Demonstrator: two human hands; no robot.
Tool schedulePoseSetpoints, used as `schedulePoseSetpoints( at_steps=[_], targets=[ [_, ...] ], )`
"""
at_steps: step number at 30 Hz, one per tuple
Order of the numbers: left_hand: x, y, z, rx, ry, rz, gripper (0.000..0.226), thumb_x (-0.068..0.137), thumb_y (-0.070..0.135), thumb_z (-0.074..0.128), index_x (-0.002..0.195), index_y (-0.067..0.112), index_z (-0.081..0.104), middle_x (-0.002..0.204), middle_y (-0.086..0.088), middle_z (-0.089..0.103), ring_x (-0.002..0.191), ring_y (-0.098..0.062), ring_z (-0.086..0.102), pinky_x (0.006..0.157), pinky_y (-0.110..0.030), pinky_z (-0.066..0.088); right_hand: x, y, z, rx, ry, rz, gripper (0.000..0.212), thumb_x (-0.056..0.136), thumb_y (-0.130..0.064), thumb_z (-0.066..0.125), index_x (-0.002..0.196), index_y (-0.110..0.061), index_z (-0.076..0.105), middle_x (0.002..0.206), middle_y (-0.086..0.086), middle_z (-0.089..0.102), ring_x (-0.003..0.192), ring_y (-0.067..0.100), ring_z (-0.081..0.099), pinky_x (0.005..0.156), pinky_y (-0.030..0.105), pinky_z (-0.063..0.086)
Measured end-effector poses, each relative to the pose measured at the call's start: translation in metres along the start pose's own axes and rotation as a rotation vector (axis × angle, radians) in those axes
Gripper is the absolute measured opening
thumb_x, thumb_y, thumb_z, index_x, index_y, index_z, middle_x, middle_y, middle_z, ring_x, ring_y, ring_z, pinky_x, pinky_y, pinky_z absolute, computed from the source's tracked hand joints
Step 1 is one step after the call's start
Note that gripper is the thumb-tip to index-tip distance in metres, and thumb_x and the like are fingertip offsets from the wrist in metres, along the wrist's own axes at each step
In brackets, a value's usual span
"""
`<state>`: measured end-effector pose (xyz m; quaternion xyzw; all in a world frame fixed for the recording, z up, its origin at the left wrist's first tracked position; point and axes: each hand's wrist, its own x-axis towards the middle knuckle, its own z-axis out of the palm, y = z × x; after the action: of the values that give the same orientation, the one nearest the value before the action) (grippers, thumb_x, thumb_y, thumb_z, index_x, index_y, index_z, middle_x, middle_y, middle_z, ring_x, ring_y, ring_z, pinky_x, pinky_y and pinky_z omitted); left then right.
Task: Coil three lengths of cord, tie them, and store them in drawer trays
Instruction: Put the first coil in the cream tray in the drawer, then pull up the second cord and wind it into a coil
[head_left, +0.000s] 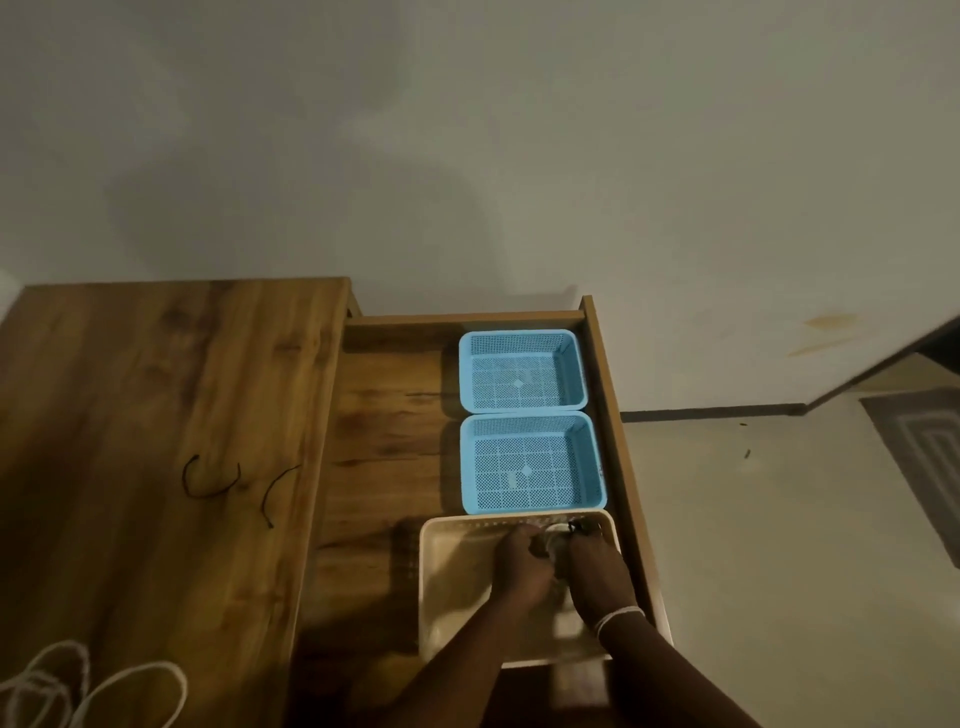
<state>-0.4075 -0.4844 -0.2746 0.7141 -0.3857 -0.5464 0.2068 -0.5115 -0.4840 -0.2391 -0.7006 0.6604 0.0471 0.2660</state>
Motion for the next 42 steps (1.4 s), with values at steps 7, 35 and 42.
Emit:
schedulePoseSetpoints(
  at_steps=[7, 35, 42],
  targets=[
    [-0.024, -0.001, -0.046, 0.104, -0.108, 0.107, 0.014, 0.072, 0.037, 0.055, 0.063, 0.027, 0.057, 0.072, 0.014, 0.062, 0.080, -0.004, 0.061, 0.069, -0.017, 0.045, 0.001, 0.002, 0.019, 0.042, 0.074, 0.039, 0.029, 0.064, -0.002, 0.065, 0.056, -0.027, 0.053, 0.064, 0.001, 0.068, 0.067, 0.021, 0.068, 0.061, 0.025, 0.042],
    [-0.381, -0.292, -0.420, -0.037, 0.907, -0.261, 0.039, 0.083, 0.041, 0.069, 0.101, 0.006, 0.067, 0.105, -0.011, 0.070, 0.100, -0.027, 0.066, 0.084, -0.030, 0.053, -0.191, -0.500, 0.117, -0.385, -0.348, -1.406, 0.045, 0.082, -0.025, 0.062, 0.123, -0.009, 0.065, 0.124, 0.016, 0.065, 0.115, 0.033, 0.061, 0.100, 0.033, 0.042],
    [-0.378, -0.304, -0.380, -0.551, 0.745, -0.173, 0.039, 0.100, 0.024, 0.049, 0.134, 0.003, 0.051, 0.138, -0.016, 0.055, 0.125, -0.033, 0.055, 0.102, -0.035, 0.048, -0.209, -0.508, 0.157, -0.413, -0.534, -1.480, 0.030, 0.082, -0.005, 0.066, 0.110, -0.010, 0.072, 0.116, 0.006, 0.069, 0.103, 0.009, 0.060, 0.075, -0.002, 0.034]
  ],
)
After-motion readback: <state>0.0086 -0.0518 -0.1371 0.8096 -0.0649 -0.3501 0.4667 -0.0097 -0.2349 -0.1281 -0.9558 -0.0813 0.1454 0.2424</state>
